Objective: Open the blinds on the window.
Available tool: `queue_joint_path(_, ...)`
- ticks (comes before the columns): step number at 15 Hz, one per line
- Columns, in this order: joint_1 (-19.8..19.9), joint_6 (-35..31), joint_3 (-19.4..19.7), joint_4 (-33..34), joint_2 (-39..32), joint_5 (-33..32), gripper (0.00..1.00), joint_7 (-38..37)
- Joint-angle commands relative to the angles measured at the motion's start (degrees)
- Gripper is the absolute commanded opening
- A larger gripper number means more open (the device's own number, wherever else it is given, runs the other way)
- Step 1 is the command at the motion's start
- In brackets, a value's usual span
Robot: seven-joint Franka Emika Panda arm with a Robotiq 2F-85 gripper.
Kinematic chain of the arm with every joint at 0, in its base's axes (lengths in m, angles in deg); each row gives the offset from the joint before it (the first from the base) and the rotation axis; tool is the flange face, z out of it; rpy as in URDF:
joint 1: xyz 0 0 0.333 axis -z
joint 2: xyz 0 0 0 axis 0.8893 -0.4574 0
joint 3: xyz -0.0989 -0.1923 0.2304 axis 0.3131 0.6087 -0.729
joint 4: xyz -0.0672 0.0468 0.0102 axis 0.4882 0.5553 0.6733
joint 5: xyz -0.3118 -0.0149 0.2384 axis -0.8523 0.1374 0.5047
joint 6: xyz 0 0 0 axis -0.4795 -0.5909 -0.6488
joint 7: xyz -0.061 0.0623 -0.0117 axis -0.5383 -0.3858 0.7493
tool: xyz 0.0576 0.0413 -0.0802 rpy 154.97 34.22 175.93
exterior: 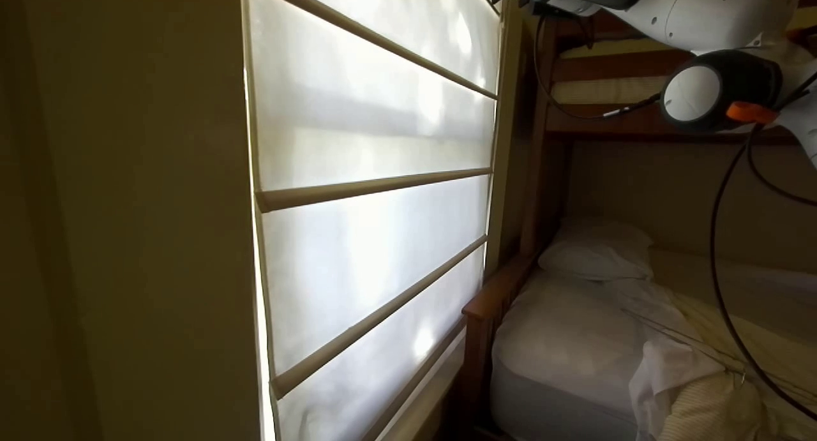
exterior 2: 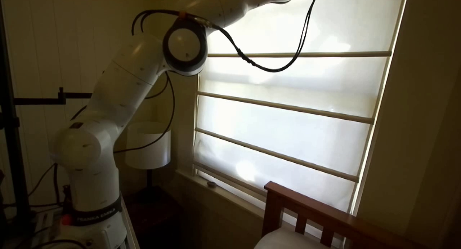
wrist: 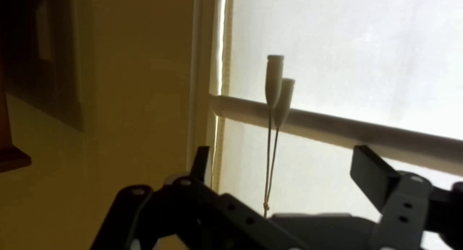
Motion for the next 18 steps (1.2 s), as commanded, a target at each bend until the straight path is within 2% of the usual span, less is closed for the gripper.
queue_joint_path(1,0.9,-1.8,-1.4,1.2,-1.5,1.4,1.00,0.9)
queue_joint_path(6,2.0,-4.3,-2.5,1.7,-2.4,2.3,0.99,0.2)
queue_joint_path(7,2.2,-4.6,-2.6,1.7,-2.5,2.4,0.84,0.1)
queue_joint_path(8,2.5,-4.9,-3.0,1.8,-2.7,2.5,0.74,0.2)
queue_joint_path(10,2.8,-5.4,-3.4,1.9,-2.9,2.5,0.65,0.5)
queue_joint_path(18,3.7,-7.5,-6.8,2.5,-3.1,2.6,0.07,2.7)
